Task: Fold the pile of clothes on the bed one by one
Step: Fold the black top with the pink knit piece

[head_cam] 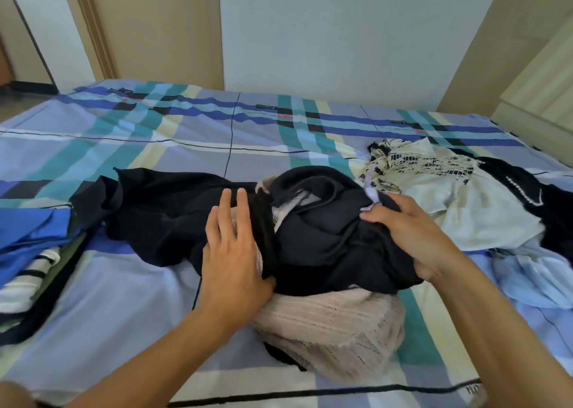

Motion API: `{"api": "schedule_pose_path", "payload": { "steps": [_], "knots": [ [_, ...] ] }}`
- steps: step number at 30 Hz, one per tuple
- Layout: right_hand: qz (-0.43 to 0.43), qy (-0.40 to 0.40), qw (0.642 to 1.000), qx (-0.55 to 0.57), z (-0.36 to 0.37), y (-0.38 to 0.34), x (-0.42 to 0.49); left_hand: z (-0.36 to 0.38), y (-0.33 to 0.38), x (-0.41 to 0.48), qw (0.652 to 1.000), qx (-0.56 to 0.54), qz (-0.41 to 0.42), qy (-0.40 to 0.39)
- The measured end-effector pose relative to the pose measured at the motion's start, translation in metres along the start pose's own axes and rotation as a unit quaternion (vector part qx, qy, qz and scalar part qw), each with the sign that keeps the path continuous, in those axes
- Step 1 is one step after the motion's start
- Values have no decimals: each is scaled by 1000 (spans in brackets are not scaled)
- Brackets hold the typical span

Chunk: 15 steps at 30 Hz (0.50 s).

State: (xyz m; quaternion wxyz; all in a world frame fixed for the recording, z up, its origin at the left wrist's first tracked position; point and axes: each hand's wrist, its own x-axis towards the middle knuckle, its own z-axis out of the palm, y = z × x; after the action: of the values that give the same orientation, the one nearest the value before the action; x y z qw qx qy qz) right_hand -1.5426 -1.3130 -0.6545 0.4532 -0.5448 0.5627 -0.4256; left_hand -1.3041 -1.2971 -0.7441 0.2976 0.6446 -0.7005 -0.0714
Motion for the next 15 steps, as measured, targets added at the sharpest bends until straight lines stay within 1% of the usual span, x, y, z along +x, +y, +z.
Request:
{"api": "schedule_pose_path", "payload": {
  "steps": [2, 3, 4, 6, 7, 8, 10, 12, 14, 15],
  "knots": [
    [12, 89, 987, 135, -4, -13, 6, -7, -5, 12, 999, -6, -20, 30],
    [13, 117, 976, 182, -5, -20, 10, -11, -10, 18, 999, -6, -38, 24],
    [14, 123, 967, 222, -5, -29, 14, -15, -17, 22, 998, -8, -60, -7],
    [10, 98, 955, 281, -2, -51, 21, -20, -28, 32, 985, -57, -113, -120],
    [8, 80, 951, 297, 1, -62, 25, -22, -31, 35, 974, -86, -128, -168],
    [6, 76, 952, 297, 3, -74, 31, -26, -31, 40, 965, -116, -142, -190],
    [-9, 83, 954, 287, 3, -102, 38, -37, -29, 59, 946, -202, -185, -173],
    [-42, 82, 948, 304, -5, -135, 42, -64, -19, 86, 909, -328, -223, -124],
    [-85, 101, 939, 318, -22, -169, 40, -98, -16, 127, 881, -410, -228, -60],
    [-110, 100, 935, 321, -32, -185, 34, -121, -11, 148, 864, -454, -216, -29]
  ]
}}
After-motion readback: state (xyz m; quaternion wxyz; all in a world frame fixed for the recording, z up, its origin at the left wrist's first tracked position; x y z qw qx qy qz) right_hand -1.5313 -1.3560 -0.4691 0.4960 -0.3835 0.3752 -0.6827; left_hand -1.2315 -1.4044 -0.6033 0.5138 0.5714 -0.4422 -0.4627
